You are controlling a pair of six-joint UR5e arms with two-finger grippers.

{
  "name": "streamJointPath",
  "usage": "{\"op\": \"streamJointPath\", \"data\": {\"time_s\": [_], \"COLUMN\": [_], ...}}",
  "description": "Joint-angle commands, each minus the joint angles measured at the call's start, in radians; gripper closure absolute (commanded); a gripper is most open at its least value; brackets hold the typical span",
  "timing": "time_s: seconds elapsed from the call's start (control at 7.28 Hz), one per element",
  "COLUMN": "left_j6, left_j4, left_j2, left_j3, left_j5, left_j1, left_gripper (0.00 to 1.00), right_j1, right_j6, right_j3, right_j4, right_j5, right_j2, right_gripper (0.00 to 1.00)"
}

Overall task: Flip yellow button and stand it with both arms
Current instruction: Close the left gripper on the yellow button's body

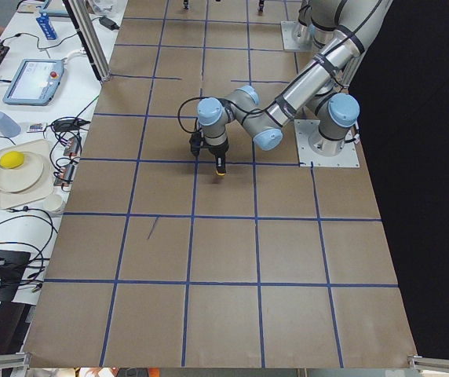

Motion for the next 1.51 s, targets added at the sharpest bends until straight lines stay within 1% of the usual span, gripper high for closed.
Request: {"op": "streamJointPath", "data": {"time_s": [0.0,0.14,0.27,0.41,0.55,0.82,0.96,1.1,1.24,1.37], "left_j6": [-0.001,-0.001,0.001,0.002,0.001,-0.001,-0.006,-0.021,-0.079,-0.111], "left_j4": [-0.006,-0.007,-0.012,-0.012,-0.018,-0.048,-0.106,-0.285,-0.443,-0.548], "left_j2": [0.001,0.001,0.001,0.0,0.0,0.013,0.032,0.045,0.04,0.023], "left_j3": [0.001,0.004,0.004,0.006,0.007,0.012,0.041,0.117,0.217,0.3], "left_j5": [0.0,0.0,0.004,0.033,0.034,0.028,0.015,-0.024,-0.137,-0.231], "left_j1": [0.0,0.0,0.0,0.0,0.0,0.0,-0.012,-0.024,-0.03,-0.046], "left_gripper": [0.33,0.38,0.63,0.87,0.97,0.99,0.99,1.0,1.0,1.0], "right_j1": [-0.001,-0.001,-0.001,-0.001,-0.001,-0.001,-0.002,-0.004,-0.004,-0.011], "right_j6": [0.0,0.0,0.0,0.001,0.001,0.001,0.006,0.009,0.009,0.009], "right_j3": [0.0,0.0,0.0,0.0,0.0,0.0,-0.011,-0.014,-0.019,-0.037], "right_j4": [0.0,0.0,-0.002,-0.002,0.0,0.0,-0.006,-0.005,-0.005,0.0], "right_j5": [0.001,0.001,0.001,0.001,-0.001,-0.001,0.002,-0.002,-0.004,-0.005], "right_j2": [0.0,0.0,0.0,0.0,0.0,0.0,0.001,0.0,-0.002,-0.002], "right_gripper": [0.0,0.0,0.0,0.0,0.0,0.0,0.0,0.0,0.0,0.0]}}
